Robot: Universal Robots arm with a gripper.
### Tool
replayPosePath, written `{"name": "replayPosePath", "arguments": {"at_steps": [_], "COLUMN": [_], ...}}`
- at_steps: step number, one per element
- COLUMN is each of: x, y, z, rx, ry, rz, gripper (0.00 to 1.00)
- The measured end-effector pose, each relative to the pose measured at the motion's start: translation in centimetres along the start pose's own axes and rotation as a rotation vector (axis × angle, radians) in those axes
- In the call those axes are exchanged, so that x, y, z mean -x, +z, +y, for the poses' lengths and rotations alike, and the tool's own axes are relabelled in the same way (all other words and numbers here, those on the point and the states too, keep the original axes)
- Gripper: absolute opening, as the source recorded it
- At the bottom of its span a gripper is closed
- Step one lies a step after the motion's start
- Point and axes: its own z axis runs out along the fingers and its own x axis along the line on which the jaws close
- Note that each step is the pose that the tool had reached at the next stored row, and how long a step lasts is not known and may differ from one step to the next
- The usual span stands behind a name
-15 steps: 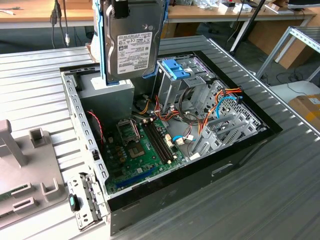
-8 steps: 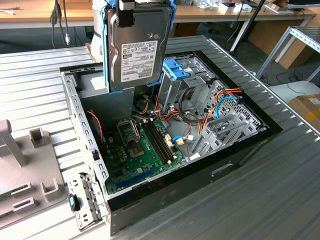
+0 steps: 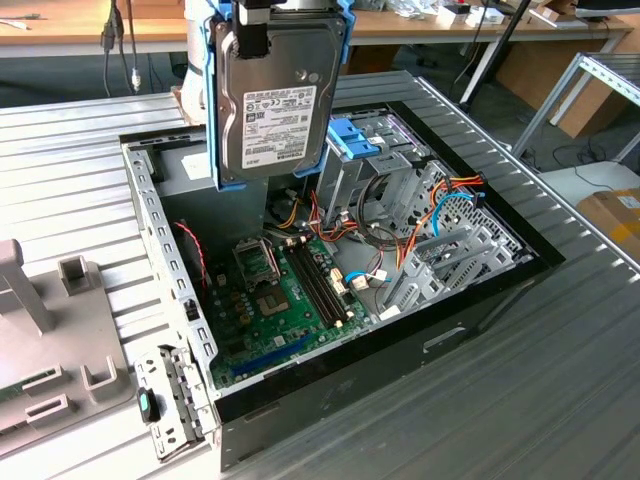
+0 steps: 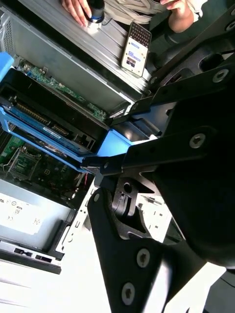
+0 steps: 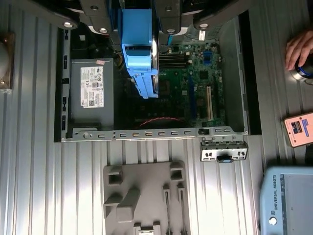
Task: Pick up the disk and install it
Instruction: 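Pick up the disk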
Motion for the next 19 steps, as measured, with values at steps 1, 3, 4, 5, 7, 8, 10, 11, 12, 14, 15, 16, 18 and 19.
{"name": "replayPosePath", "arguments": {"at_steps": [1, 3, 4, 5, 7, 8, 10, 11, 12, 14, 15, 16, 18, 19], "x": [-0.01, -0.01, -0.01, -0.04, -0.22, -0.35, -0.72, -0.85, -0.88, -0.87, -0.85, -0.83, -0.77, -0.75], "y": [0.01, 0.02, 0.02, 0.01, 0.03, 0.04, 0.08, 0.13, 0.15, 0.29, 0.35, 0.40, 0.52, 0.56], "z": [0.00, -0.01, -0.01, -0.02, -0.09, -0.17, -0.50, -0.77, -1.03, -2.14, -2.75, -3.20, -4.29, -4.69], "rx": [0.0057, 0.0077, 0.0079, 0.0081, 0.0081, 0.0080, 0.0082, 0.0082, 0.0085, 0.0088, 0.0091, 0.0093, 0.0097, 0.0097], "ry": [0.000, 0.000, 0.000, 0.000, 0.000, 0.000, 0.000, 0.000, 0.000, 0.000, 0.000, 0.000, 0.000, 0.000], "rz": [0.0002, 0.0003, 0.0004, 0.0001, -0.0003, -0.0003, -0.0002, -0.0004, -0.0002, -0.0002, -0.0001, -0.0002, -0.0002, -0.0001], "gripper": [0.37, 0.37, 0.37, 0.37, 0.37, 0.37, 0.37, 0.37, 0.37, 0.37, 0.37, 0.37, 0.37, 0.37]}}
